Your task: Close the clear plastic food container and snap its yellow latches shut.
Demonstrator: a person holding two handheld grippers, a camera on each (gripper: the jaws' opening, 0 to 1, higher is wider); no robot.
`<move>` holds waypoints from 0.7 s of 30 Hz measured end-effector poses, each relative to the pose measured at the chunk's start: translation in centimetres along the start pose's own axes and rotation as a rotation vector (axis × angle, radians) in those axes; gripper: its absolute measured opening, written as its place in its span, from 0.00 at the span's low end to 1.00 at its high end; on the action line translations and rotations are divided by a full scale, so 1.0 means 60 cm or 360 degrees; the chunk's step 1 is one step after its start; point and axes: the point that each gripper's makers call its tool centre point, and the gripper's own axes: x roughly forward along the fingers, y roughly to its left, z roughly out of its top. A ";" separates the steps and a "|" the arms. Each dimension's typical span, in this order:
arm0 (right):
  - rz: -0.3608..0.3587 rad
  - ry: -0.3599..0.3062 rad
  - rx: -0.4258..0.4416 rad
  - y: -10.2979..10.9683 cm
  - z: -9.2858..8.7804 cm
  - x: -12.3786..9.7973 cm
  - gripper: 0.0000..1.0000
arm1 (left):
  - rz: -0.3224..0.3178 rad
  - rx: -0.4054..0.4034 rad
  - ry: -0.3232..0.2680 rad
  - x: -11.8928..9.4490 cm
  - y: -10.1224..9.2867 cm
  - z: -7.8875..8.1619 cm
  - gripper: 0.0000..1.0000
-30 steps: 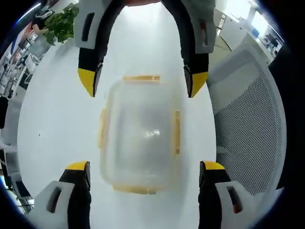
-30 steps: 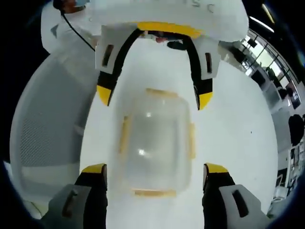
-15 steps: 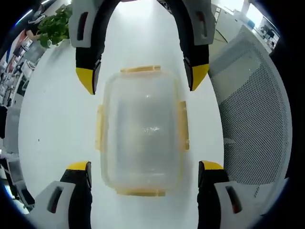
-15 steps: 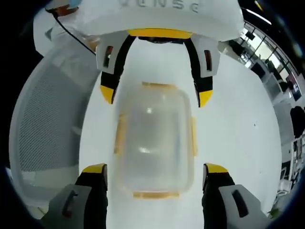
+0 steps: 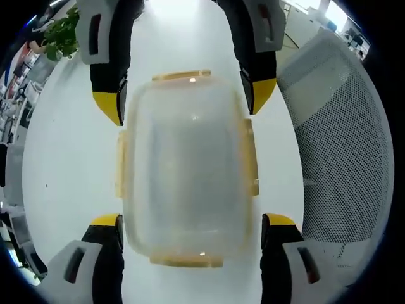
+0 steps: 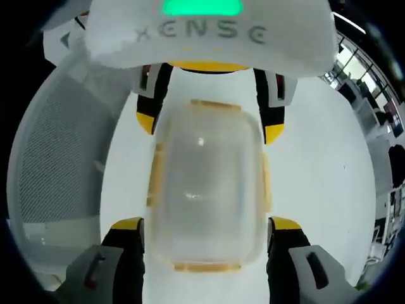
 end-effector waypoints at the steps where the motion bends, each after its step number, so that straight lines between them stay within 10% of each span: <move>1: -0.0010 0.0001 -0.0013 -0.001 -0.001 0.001 0.79 | 0.0005 0.0003 -0.0005 0.002 0.001 0.000 0.90; 21: 0.0001 -0.0056 0.0046 -0.004 0.000 0.005 0.77 | 0.0066 -0.0071 0.0067 0.013 0.006 0.011 0.86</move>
